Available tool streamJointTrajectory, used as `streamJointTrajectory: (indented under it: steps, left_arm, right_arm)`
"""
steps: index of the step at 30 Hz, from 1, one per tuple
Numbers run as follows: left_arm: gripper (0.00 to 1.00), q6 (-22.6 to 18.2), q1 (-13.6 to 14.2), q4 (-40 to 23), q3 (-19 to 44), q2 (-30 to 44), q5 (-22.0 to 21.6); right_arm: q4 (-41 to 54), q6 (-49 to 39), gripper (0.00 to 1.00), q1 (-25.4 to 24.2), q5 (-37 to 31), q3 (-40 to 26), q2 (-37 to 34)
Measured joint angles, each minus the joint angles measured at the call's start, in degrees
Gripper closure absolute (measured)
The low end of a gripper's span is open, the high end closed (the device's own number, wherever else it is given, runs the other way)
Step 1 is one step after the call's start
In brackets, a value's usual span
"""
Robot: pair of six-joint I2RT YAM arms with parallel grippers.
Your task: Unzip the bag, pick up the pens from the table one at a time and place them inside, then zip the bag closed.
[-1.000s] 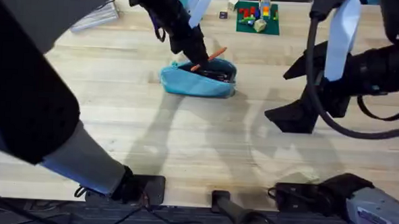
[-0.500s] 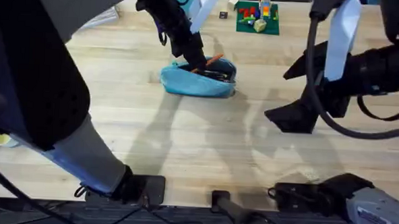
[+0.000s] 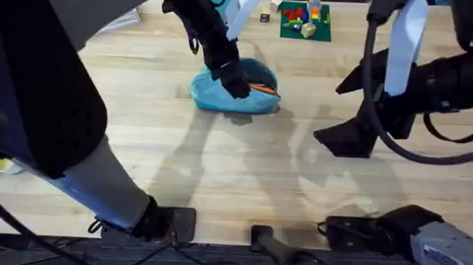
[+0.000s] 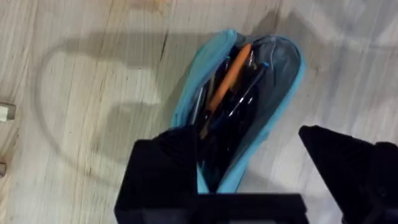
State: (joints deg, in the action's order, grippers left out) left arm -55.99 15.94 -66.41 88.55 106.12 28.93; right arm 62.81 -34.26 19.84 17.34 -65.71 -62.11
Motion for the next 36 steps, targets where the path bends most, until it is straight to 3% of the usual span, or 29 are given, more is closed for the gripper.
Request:
streamJointTrajectory:
  steps: [5,18,29,36]
  left_arm:
    - [0.008,1.9,0.0,0.5,0.0,0.0,0.0]
    - [0.006,14.0,-0.1,0.2,7.5,0.0,-3.2]
    - [0.005,19.7,-0.1,-5.6,13.2,0.0,-5.0]
    - [0.005,21.0,-0.1,-10.1,17.2,-1.1,-5.9]
  right_arm:
    - [0.0,0.0,0.004,0.0,0.0,0.0,0.0]
    - [0.0,0.0,0.004,0.0,0.0,0.0,0.0]
    - [0.0,0.0,0.004,0.0,0.0,0.0,0.0]
    - [0.0,0.0,0.004,0.0,0.0,0.0,0.0]
